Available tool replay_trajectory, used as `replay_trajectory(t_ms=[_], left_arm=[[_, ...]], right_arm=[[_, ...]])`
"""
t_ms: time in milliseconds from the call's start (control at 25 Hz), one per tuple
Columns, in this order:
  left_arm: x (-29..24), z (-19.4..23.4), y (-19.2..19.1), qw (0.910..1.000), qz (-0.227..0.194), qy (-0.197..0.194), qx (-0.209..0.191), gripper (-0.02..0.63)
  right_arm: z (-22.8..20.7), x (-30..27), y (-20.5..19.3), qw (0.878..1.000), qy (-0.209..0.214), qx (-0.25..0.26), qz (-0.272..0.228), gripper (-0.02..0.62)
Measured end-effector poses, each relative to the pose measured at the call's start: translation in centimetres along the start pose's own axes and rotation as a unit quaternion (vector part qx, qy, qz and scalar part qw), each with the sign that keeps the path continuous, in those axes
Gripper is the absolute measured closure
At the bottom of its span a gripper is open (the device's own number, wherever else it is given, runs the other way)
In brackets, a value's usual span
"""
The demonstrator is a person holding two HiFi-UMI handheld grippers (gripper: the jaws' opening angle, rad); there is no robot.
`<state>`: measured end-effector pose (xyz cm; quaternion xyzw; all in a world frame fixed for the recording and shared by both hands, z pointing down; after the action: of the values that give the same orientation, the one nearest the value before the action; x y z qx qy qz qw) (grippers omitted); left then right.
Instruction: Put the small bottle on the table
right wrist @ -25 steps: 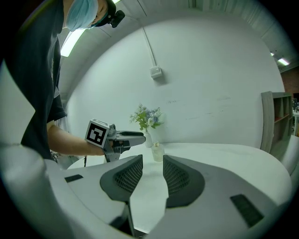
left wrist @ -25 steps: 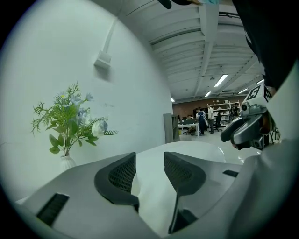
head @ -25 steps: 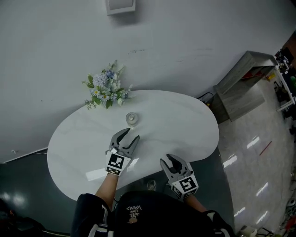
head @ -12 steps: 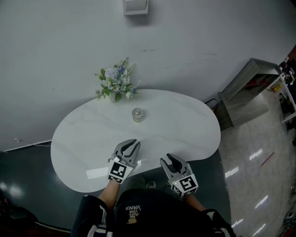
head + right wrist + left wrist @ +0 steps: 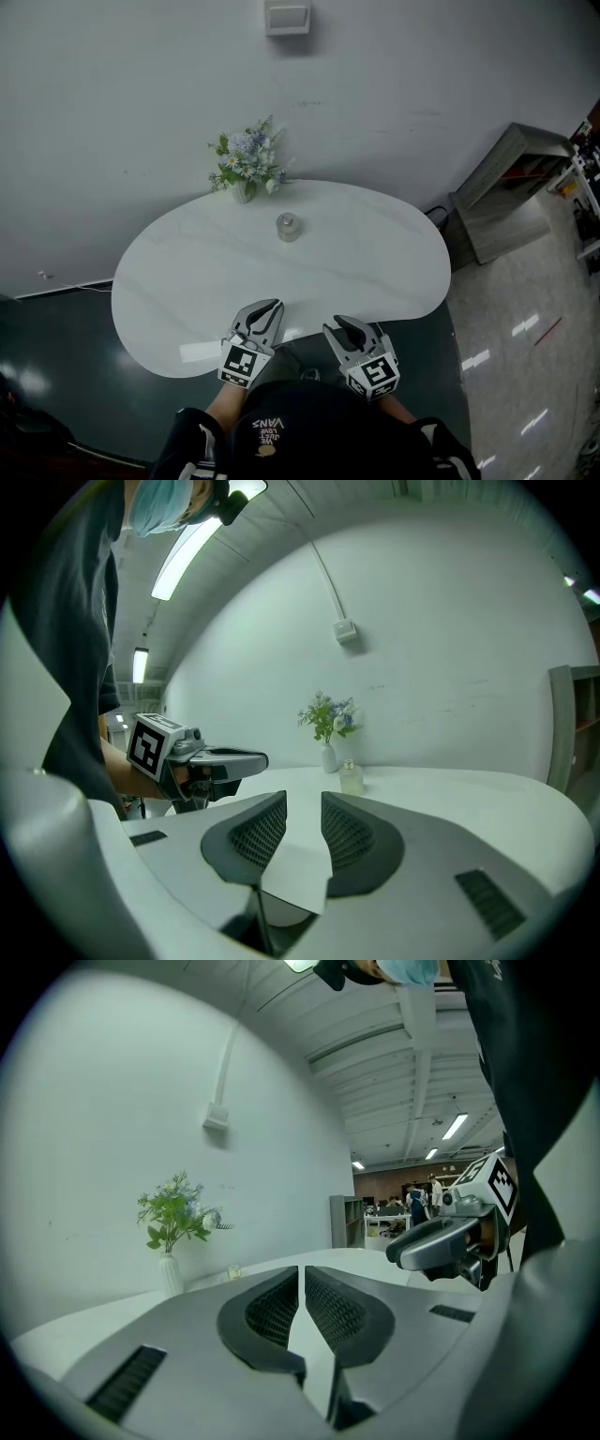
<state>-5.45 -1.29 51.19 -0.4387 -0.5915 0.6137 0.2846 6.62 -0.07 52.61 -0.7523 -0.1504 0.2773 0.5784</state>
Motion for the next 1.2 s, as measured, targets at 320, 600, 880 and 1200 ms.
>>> replay_trajectory(t_ms=[320, 600, 880, 1200], left_arm=[[3.2, -2.3, -0.7, 0.9999, 0.007, 0.009, 0.011, 0.572], [5.0, -3.9, -1.1, 0.9997, 0.011, 0.008, 0.022, 0.572], [6.0, -4.6, -1.5, 0.9994, 0.011, 0.009, 0.032, 0.572], [7.1, -4.7, -2.0, 0.999, 0.013, 0.019, 0.037, 0.572]], right_arm=[[1.9, 1.0, -0.4, 1.0, 0.017, -0.012, -0.004, 0.479], [2.6, 2.0, -1.5, 1.0, 0.016, -0.004, -0.002, 0.508], [3.0, 2.4, -2.0, 1.0, 0.016, -0.001, -0.001, 0.528], [3.5, 2.9, -2.0, 1.0, 0.015, 0.015, -0.006, 0.541]])
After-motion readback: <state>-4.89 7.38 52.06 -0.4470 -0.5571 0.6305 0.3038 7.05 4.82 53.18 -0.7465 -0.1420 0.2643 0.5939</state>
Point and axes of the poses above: the fingertips, and each gripper's own axes: x backward along the fingers, z to its left, y out of its top, the point moved 1 cm from there along x, backward along the fingers, and after that the axes turned 1 degree about -z, right-handed, at the moved point
